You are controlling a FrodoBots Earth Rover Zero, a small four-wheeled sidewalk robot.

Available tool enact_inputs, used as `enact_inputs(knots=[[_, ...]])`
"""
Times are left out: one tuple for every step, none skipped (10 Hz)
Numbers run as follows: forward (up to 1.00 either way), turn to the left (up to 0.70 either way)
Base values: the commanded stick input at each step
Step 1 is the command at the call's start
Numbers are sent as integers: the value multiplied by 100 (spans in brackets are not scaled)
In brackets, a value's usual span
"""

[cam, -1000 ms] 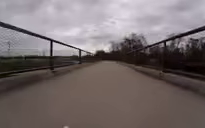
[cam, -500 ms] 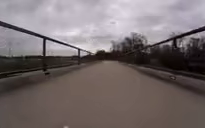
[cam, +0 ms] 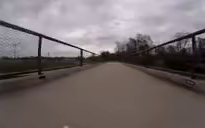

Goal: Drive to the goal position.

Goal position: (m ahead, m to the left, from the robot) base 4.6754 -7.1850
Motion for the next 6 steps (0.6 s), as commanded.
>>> enact_inputs(knots=[[100, -13], [100, -30], [100, -40], [100, -30], [100, -11], [100, 0]])
